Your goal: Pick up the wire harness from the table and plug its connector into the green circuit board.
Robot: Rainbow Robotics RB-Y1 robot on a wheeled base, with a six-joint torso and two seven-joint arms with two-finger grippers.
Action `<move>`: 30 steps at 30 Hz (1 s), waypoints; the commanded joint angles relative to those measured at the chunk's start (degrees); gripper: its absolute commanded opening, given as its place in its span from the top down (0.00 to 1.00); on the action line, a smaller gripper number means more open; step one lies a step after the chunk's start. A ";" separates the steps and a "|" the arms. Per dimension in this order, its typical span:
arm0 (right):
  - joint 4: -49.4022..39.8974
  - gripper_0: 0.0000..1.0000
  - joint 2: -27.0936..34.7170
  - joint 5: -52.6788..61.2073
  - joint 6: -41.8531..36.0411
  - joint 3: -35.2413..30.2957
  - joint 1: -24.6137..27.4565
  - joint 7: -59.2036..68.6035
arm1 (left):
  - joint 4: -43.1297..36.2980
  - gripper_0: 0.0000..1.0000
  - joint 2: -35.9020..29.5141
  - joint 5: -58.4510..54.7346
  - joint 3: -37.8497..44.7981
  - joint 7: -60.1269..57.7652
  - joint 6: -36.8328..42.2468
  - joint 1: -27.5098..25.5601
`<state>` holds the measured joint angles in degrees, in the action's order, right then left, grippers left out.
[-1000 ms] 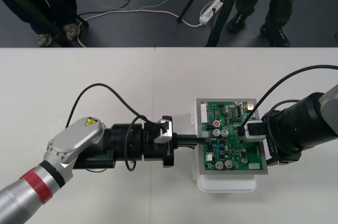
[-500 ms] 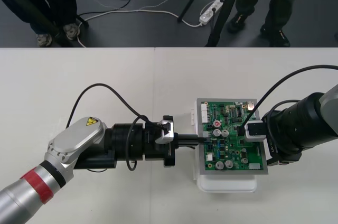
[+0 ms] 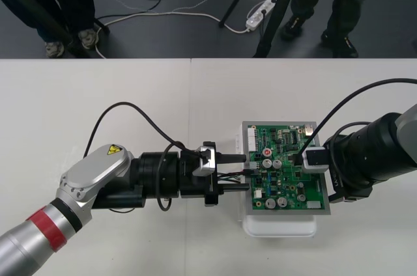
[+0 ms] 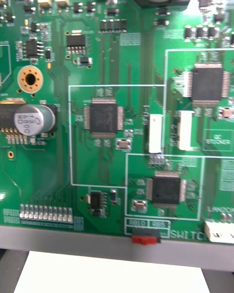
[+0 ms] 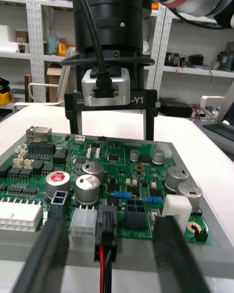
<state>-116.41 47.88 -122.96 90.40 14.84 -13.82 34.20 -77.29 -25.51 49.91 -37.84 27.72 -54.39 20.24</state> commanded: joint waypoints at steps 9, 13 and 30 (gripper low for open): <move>0.92 0.00 4.59 4.04 -0.40 -4.74 -1.04 -1.41 | -2.77 0.00 -5.17 -7.02 -0.65 4.19 0.51 -0.99; 0.92 0.00 5.38 5.01 -0.40 -7.29 0.11 -2.56 | -2.77 0.00 -6.84 -7.28 0.58 4.45 -0.11 -2.04; 8.30 0.00 11.36 28.74 -5.67 -21.52 9.07 -21.10 | -8.84 0.00 -19.32 1.68 15.61 -1.70 -6.87 -11.53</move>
<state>-110.08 56.94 -97.77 85.27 -2.37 -6.30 19.07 -80.16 -39.12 48.96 -27.35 27.71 -56.83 12.92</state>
